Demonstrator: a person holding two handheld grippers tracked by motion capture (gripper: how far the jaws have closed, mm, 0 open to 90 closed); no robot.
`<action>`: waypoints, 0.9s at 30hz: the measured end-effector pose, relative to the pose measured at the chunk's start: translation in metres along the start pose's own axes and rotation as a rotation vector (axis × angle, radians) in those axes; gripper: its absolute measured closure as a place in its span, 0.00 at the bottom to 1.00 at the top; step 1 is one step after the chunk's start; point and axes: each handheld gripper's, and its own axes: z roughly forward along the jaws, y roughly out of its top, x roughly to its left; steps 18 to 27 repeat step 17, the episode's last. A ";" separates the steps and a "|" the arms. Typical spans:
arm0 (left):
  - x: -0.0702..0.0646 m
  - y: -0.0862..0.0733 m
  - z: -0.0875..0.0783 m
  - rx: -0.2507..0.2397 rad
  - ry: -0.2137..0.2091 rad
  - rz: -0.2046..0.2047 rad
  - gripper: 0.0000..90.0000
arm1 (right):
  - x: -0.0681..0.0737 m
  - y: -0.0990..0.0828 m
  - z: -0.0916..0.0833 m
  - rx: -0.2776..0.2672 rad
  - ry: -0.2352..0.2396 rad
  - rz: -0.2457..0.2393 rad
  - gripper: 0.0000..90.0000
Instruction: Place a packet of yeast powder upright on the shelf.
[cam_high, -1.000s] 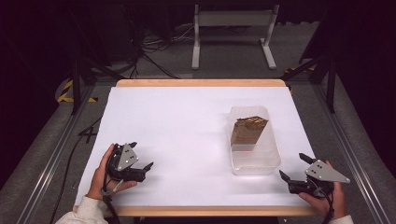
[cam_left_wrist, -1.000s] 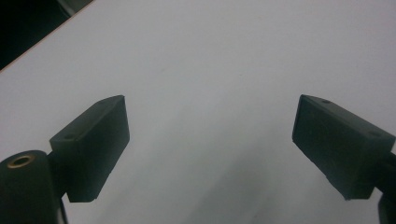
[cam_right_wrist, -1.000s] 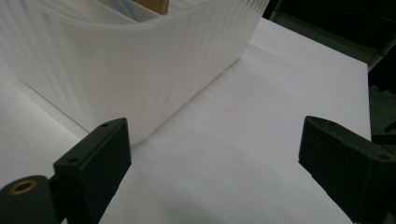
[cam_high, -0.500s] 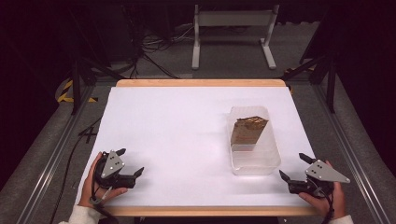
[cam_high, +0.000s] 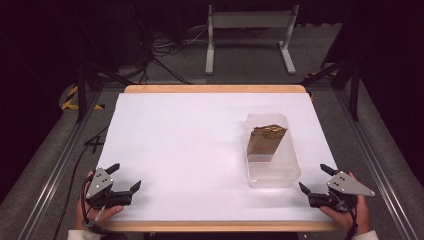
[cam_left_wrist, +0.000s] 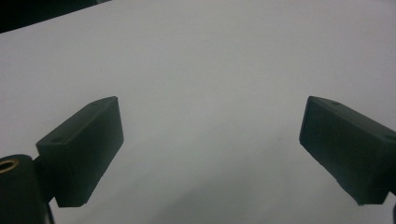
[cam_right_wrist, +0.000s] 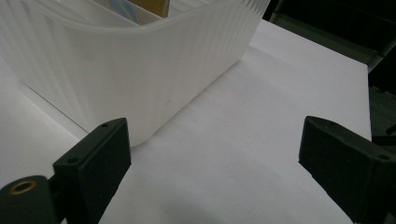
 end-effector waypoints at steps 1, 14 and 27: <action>0.000 0.000 0.000 0.002 0.000 0.003 0.08 | 0.000 0.000 0.000 -0.001 -0.001 0.001 0.11; -0.002 0.002 0.000 0.010 0.004 0.016 0.08 | -0.001 0.000 -0.001 -0.006 -0.003 0.005 0.11; -0.004 0.004 0.001 0.009 0.005 0.019 0.07 | -0.001 0.000 -0.001 -0.005 -0.004 0.006 0.11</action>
